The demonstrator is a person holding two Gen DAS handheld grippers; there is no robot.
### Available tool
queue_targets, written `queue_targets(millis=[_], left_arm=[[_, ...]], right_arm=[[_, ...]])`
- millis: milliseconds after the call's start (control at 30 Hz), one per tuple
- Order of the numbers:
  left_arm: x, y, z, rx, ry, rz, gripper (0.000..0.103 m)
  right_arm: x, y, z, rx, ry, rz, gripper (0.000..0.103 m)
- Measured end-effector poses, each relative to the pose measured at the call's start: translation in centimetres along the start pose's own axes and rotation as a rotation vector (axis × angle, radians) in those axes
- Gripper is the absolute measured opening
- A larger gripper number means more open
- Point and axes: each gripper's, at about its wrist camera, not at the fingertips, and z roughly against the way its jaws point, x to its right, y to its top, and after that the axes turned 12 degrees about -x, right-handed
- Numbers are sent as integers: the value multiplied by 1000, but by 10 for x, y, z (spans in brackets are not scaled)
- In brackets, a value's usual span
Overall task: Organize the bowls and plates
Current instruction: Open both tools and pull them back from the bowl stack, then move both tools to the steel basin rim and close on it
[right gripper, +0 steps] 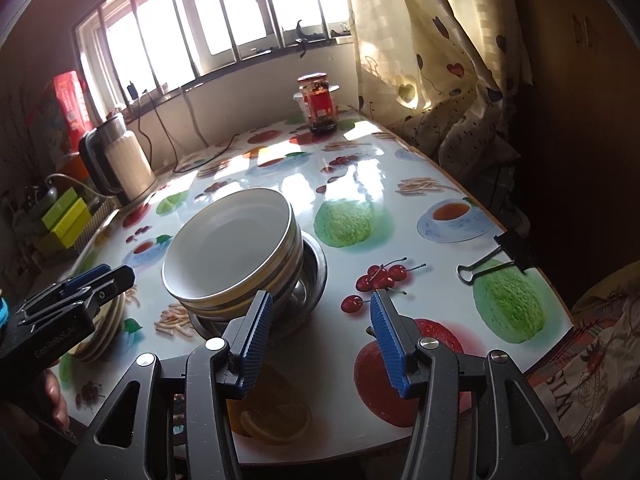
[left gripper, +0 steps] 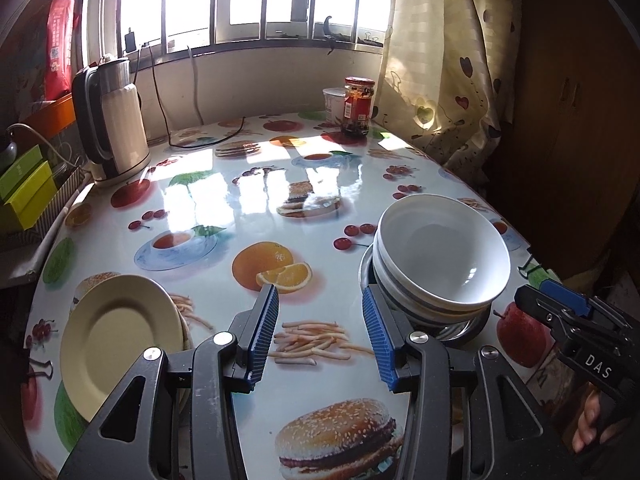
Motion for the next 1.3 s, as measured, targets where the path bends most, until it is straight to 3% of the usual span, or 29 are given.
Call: queue_targets(millis=[633, 1300], left_arm=[[-8, -6, -31, -83, -29, 29, 45], [-30, 9, -59, -150, -285, 146, 45]], right_arm=[[14, -2, -30, -62, 20, -28, 51], [22, 19, -50, -77, 73, -37, 51]])
